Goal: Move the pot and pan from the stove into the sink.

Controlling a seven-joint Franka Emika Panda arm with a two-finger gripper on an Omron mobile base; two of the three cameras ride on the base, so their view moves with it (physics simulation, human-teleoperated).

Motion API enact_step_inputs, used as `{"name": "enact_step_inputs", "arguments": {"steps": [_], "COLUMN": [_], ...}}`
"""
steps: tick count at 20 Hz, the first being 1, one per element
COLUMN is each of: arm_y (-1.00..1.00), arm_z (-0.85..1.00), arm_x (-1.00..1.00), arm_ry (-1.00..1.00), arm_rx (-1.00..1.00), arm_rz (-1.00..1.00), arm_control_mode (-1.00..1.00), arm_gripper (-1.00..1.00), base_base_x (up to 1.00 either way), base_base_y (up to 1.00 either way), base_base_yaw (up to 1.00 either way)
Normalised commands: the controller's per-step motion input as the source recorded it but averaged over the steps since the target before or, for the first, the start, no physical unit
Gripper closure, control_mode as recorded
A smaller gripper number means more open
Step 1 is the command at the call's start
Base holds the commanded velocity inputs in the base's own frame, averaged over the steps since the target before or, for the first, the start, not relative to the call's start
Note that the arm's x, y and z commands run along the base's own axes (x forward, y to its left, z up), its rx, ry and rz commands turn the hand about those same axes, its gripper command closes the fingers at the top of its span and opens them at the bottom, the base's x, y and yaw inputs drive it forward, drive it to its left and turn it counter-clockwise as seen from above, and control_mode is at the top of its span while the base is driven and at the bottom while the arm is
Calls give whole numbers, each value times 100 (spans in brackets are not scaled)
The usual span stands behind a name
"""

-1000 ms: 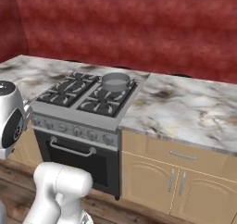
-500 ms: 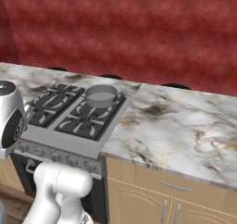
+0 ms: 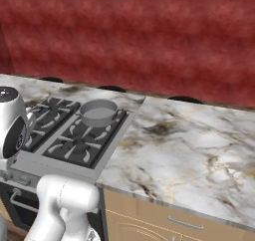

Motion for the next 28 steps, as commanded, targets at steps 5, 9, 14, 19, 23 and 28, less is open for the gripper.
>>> {"name": "enact_step_inputs", "arguments": {"steps": [5, 9, 14, 19, 23, 28], "arm_y": [-1, -17, -19, -14, -2, 5], "arm_z": [0, 0, 0, 0, 2, 1], "arm_x": [4, 65, 90, 90, 80, 72], "arm_ry": [0, 1, 4, 4, 3, 8], "arm_rx": [0, 3, 4, 3, 0, -3], "arm_rz": [0, 0, -2, -6, -13, -17], "arm_control_mode": [-100, -100, -100, -100, -100, -100], "arm_gripper": [-100, -100, -100, -100, -100, -100], "base_base_x": [0, 0, 0, 0, 0, 0], "base_base_y": [0, 0, 0, 0, 0, 0], "base_base_yaw": [0, 0, 0, 0, 0, 0]}}
